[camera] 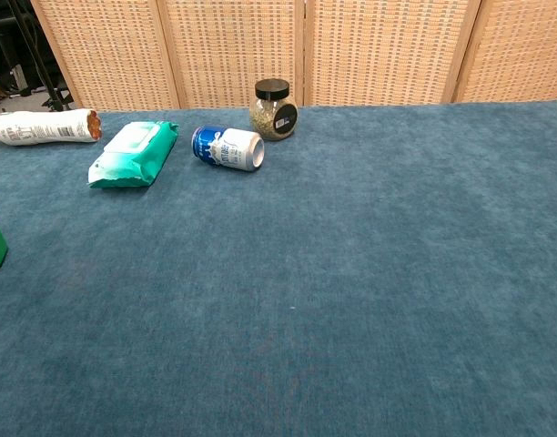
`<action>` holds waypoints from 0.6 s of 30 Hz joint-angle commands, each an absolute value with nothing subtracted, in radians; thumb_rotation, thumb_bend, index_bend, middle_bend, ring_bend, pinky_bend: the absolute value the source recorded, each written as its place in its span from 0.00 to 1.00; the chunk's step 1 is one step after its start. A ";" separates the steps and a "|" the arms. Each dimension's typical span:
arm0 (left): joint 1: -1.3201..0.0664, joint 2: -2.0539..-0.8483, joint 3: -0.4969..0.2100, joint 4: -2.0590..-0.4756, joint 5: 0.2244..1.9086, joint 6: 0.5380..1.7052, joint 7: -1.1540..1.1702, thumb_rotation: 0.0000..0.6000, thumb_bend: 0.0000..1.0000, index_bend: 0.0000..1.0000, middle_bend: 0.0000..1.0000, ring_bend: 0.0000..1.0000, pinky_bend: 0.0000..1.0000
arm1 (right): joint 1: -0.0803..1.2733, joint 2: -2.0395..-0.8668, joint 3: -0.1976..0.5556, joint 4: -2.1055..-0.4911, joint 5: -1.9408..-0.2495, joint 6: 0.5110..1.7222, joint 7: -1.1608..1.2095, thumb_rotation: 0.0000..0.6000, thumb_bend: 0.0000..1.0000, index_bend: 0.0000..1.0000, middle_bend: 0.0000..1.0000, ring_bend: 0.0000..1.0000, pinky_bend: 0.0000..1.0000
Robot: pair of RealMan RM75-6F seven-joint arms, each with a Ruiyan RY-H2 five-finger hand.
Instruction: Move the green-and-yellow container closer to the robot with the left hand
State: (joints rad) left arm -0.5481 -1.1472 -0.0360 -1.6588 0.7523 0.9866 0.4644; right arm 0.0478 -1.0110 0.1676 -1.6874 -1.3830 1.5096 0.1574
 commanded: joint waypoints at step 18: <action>-0.519 -1.147 -0.093 -1.598 0.809 0.856 0.150 1.00 0.16 0.21 0.00 0.00 0.00 | 0.038 -0.998 0.163 -1.690 -1.407 1.528 0.194 1.00 0.00 0.00 0.00 0.00 0.00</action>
State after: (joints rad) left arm -0.5161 -1.1294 -0.0829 -1.6150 0.8249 0.8621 0.1587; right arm 0.0386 -0.9989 0.1629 -1.6896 -1.4064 1.5275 0.1936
